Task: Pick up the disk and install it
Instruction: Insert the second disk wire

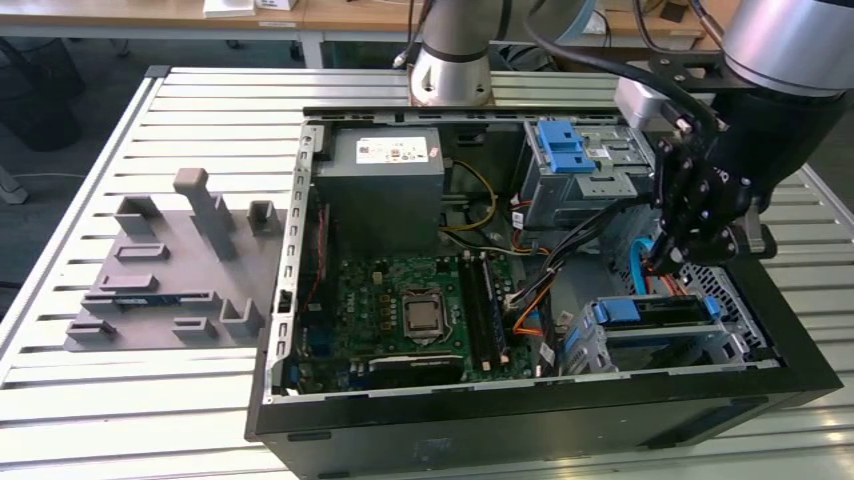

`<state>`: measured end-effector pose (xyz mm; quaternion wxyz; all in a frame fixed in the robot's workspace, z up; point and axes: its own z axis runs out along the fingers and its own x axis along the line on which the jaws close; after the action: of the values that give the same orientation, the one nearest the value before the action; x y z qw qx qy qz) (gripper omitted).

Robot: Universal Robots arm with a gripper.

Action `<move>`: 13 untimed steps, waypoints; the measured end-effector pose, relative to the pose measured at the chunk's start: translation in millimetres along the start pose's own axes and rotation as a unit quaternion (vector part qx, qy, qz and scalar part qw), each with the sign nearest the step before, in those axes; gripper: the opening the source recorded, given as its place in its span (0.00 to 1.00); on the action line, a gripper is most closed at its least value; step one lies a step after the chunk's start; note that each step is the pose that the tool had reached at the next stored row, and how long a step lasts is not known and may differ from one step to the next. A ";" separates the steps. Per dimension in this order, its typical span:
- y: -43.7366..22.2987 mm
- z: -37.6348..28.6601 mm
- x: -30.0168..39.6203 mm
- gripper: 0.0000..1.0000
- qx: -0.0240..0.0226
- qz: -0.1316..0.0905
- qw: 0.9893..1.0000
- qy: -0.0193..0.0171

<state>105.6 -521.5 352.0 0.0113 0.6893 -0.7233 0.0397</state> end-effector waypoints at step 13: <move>5.8 1.8 1.8 0.16 0.024 0.001 1.000 -0.006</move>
<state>99.8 -523.2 350.0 -0.0091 0.6890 -0.7227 0.0531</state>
